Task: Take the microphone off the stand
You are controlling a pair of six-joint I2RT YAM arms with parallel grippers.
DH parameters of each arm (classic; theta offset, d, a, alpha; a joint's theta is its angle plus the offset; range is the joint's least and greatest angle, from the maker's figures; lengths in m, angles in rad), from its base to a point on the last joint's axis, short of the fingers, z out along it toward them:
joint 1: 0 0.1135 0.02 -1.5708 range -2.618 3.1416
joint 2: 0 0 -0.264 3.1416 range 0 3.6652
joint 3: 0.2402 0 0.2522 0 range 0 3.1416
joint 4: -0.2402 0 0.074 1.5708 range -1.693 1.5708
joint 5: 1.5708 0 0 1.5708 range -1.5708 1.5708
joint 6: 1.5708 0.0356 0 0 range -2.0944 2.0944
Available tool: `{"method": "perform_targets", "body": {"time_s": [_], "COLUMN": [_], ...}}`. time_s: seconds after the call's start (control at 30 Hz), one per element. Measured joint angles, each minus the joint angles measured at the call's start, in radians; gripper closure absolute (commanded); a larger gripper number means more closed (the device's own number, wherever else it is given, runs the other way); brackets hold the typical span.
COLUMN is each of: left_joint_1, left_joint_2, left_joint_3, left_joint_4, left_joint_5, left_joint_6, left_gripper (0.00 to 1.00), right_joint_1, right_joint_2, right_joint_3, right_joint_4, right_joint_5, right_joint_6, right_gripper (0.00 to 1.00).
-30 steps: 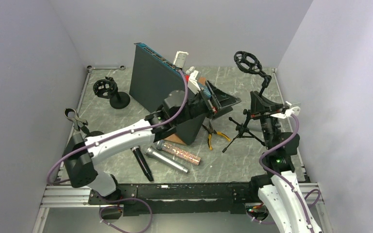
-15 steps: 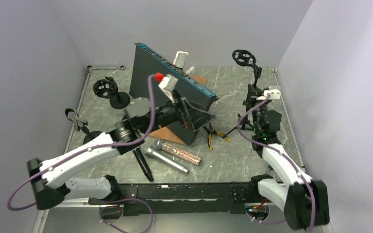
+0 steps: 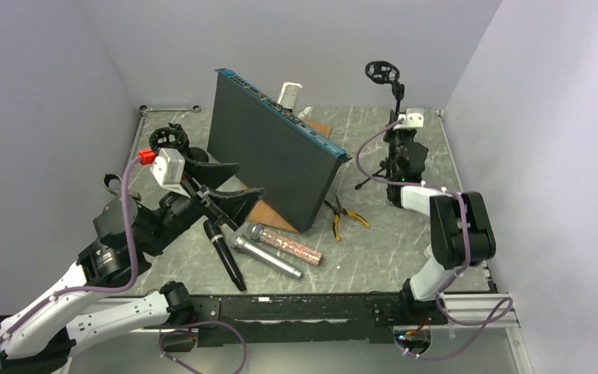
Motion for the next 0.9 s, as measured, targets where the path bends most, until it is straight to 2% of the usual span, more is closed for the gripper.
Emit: {"method": "perform_targets", "body": {"time_s": [0.2, 0.37, 0.47, 0.63, 0.67, 0.8, 0.9], "left_joint_1": [0.001, 0.002, 0.002, 0.003, 0.003, 0.003, 0.003], "left_joint_2": [-0.005, -0.017, -0.020, -0.008, -0.006, -0.006, -0.008], "left_joint_3": [-0.014, -0.024, -0.033, -0.045, -0.051, -0.077, -0.090], "left_joint_4": [-0.069, -0.082, -0.082, -0.064, -0.059, -0.039, -0.037], "left_joint_5": [-0.048, -0.072, -0.074, -0.074, -0.072, -0.070, -0.070], "left_joint_6": [0.044, 0.072, 0.080, 0.087, 0.087, 0.085, 0.079], "left_gripper": [0.01, 0.01, 0.01, 0.01, 0.01, 0.01, 0.00], "right_joint_1": [-0.036, -0.077, -0.080, -0.067, -0.065, -0.068, -0.046], "right_joint_2": [0.201, 0.329, 0.341, 0.274, 0.261, 0.209, 0.204], "right_joint_3": [0.161, 0.159, 0.105, -0.012, -0.034, -0.124, -0.242], "right_joint_4": [0.100, 0.274, 0.360, 0.364, 0.364, 0.361, 0.352], "right_joint_5": [-0.031, -0.114, -0.134, -0.156, -0.157, -0.121, -0.057], "right_joint_6": [0.036, 0.081, 0.090, 0.103, 0.106, 0.127, 0.128], "right_gripper": [1.00, 1.00, 1.00, 1.00, 0.93, 0.37, 0.14]}}
